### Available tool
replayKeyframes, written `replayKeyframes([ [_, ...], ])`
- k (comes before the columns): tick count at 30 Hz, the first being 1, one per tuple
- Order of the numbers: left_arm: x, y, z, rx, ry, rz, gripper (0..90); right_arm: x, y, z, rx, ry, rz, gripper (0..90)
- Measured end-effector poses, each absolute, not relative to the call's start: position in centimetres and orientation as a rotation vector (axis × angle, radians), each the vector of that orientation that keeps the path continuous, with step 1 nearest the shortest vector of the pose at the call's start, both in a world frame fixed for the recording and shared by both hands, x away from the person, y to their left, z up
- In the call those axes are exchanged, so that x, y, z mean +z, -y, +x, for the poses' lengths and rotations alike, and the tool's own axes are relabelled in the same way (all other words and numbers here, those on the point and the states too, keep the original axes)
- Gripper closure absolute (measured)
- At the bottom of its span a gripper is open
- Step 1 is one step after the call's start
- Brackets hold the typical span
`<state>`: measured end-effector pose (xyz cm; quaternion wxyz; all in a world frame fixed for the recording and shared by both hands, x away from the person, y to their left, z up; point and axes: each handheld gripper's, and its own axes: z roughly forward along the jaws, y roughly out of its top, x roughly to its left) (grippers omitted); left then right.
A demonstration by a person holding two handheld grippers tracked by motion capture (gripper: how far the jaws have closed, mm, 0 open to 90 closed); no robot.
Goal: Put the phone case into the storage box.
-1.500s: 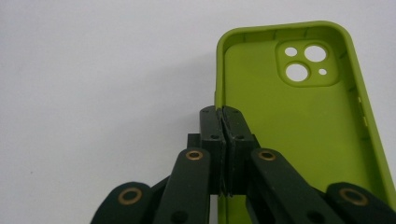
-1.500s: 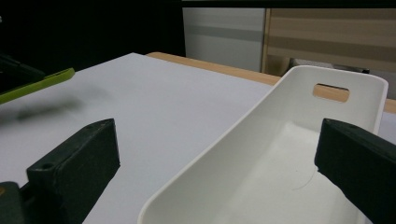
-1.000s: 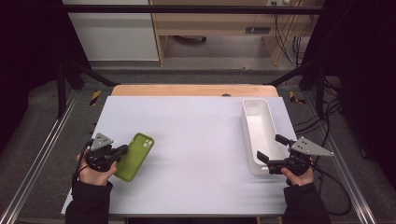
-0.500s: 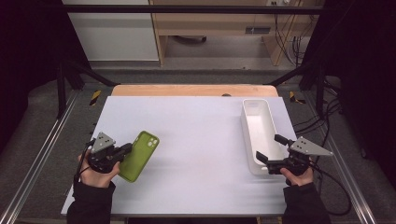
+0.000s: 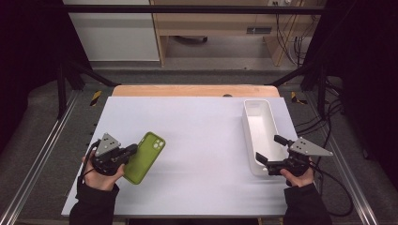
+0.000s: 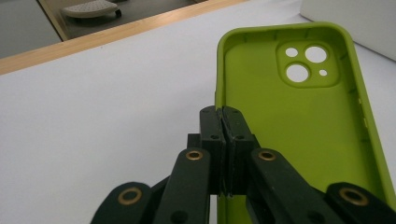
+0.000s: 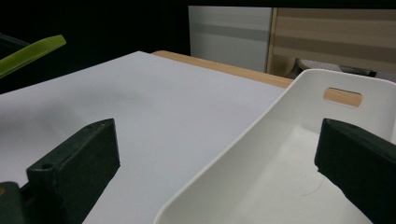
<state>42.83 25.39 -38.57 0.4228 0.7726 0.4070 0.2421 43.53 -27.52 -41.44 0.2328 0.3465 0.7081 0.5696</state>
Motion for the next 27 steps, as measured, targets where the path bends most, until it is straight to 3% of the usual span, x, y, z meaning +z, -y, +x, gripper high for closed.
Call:
replayKeyframes([
  [27,-38.7,-21.9,42.4,0.606,-0.909,1.999,88.7,-40.6,25.1,43.3,1.564,-2.003,0.883,0.4],
])
